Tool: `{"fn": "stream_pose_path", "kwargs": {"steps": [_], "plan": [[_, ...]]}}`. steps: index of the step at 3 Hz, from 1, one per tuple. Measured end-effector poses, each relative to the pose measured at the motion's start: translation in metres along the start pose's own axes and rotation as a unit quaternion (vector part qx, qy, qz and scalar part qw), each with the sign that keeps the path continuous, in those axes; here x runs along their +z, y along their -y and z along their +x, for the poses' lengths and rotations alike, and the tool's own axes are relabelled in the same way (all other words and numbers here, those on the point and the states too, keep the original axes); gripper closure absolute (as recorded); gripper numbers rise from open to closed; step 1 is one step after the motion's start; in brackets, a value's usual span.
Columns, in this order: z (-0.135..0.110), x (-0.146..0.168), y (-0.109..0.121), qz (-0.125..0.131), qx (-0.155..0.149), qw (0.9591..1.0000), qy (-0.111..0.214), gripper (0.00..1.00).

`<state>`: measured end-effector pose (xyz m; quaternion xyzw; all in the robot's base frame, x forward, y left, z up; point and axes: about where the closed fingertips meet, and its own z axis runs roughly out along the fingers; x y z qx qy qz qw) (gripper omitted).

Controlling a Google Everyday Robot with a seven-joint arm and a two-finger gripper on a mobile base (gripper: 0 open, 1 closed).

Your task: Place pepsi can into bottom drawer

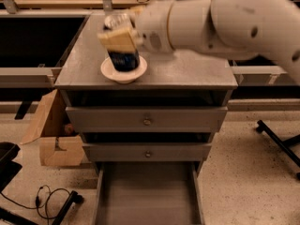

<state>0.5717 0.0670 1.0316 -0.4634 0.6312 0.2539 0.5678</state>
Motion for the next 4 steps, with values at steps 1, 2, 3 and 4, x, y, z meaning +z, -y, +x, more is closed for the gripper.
{"fn": "stream_pose_path", "kwargs": {"steps": [1, 2, 3, 4], "plan": [[0.1, 0.003, -0.027, -0.012, 0.037, 0.9979, -0.052, 1.0], [0.19, 0.013, -0.053, -0.005, 0.065, 0.9952, -0.074, 1.0], [0.276, 0.032, -0.076, 0.027, 0.085, 0.994, -0.062, 1.0], [0.277, 0.032, -0.064, 0.046, 0.09, 0.993, -0.06, 1.0]]}}
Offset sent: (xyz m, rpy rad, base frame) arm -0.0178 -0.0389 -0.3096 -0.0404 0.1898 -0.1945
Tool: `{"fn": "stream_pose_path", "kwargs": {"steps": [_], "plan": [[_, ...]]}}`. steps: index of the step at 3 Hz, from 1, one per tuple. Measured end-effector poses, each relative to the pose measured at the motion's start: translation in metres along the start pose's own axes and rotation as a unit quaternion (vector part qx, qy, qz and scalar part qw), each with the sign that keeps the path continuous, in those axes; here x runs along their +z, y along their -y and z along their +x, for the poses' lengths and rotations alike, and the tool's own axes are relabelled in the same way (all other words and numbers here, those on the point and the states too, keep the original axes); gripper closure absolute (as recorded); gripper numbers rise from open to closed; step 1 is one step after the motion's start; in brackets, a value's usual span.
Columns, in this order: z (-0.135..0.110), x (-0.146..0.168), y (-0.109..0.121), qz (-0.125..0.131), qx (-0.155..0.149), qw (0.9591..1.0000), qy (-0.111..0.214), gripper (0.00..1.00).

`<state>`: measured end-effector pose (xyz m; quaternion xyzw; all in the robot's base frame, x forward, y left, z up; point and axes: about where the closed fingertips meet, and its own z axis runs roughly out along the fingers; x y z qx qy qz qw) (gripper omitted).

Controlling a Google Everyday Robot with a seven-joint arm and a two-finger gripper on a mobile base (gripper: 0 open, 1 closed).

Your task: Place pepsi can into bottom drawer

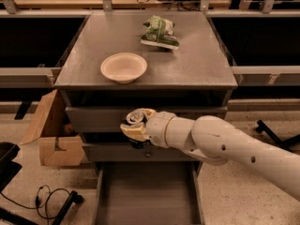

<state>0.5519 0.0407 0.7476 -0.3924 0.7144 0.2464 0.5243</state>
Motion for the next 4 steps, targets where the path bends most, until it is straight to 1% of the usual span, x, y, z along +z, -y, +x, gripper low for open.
{"fn": "stream_pose_path", "kwargs": {"steps": [1, 2, 3, 4], "plan": [[0.0, 0.0, -0.002, -0.004, -0.001, 1.0, -0.001, 1.0], [0.021, 0.012, -0.017, -0.025, 0.015, 0.9995, 0.014, 1.0], [0.062, 0.015, -0.032, -0.068, 0.009, 0.9966, 0.046, 1.0], [0.147, 0.017, -0.041, -0.145, 0.005, 0.9861, 0.081, 1.0]]}}
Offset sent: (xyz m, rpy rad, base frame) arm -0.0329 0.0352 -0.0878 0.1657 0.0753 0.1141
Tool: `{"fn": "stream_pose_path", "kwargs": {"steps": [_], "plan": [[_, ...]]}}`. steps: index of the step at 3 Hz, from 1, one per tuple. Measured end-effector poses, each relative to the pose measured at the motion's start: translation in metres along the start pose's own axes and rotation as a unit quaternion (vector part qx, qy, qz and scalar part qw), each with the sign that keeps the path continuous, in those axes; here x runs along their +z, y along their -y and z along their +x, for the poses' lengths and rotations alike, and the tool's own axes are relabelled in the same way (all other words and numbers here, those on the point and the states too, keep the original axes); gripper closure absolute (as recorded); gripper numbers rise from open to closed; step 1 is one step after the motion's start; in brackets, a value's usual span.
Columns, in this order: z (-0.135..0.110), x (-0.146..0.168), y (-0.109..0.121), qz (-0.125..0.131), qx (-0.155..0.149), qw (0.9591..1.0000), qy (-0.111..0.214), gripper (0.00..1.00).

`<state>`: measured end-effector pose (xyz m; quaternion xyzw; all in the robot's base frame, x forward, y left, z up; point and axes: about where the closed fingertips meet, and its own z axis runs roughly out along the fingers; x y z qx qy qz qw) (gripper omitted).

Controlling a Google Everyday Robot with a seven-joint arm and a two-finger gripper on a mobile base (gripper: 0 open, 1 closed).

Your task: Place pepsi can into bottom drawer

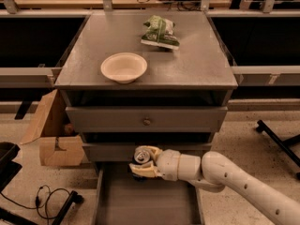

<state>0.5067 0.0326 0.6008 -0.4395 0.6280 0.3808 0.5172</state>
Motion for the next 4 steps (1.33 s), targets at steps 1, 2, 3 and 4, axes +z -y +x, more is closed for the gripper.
{"fn": "stream_pose_path", "kwargs": {"steps": [1, 2, 3, 4], "plan": [[0.068, -0.003, -0.001, -0.049, 0.025, 0.9984, 0.012, 1.0], [0.128, 0.001, 0.002, -0.089, 0.054, 0.9943, 0.02, 1.0], [0.128, 0.001, 0.003, -0.09, 0.054, 0.9943, 0.022, 1.0], [0.138, 0.014, 0.003, -0.099, 0.054, 0.9933, 0.025, 1.0]]}}
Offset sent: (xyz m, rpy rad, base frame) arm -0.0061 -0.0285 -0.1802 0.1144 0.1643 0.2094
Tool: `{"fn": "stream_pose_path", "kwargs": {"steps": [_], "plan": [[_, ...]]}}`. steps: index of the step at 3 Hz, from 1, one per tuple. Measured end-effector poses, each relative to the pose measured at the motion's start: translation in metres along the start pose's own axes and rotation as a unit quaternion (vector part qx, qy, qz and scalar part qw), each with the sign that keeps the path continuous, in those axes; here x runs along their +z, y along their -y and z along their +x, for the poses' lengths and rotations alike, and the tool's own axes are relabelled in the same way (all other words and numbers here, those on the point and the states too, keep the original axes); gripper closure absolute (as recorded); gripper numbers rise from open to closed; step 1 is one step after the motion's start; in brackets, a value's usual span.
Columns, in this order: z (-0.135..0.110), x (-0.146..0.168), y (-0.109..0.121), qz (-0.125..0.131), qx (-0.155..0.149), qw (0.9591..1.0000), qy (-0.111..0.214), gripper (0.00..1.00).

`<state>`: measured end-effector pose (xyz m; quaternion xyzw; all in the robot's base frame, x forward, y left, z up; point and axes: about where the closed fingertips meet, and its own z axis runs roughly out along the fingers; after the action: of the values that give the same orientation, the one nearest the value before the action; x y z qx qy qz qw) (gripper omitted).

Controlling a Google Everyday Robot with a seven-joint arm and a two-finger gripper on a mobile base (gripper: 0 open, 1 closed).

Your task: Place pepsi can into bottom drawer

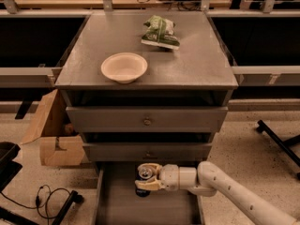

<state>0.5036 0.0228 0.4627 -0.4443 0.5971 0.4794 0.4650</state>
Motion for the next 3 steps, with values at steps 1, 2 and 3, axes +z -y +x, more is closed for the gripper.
{"fn": "stream_pose_path", "kwargs": {"steps": [1, 2, 3], "plan": [[0.045, 0.027, 0.017, -0.004, -0.007, 1.0, 0.0, 1.0], [0.11, 0.058, 0.037, 0.004, -0.013, 0.9999, -0.011, 1.0], [0.159, 0.082, 0.051, 0.012, -0.029, 0.9989, -0.034, 1.0]]}}
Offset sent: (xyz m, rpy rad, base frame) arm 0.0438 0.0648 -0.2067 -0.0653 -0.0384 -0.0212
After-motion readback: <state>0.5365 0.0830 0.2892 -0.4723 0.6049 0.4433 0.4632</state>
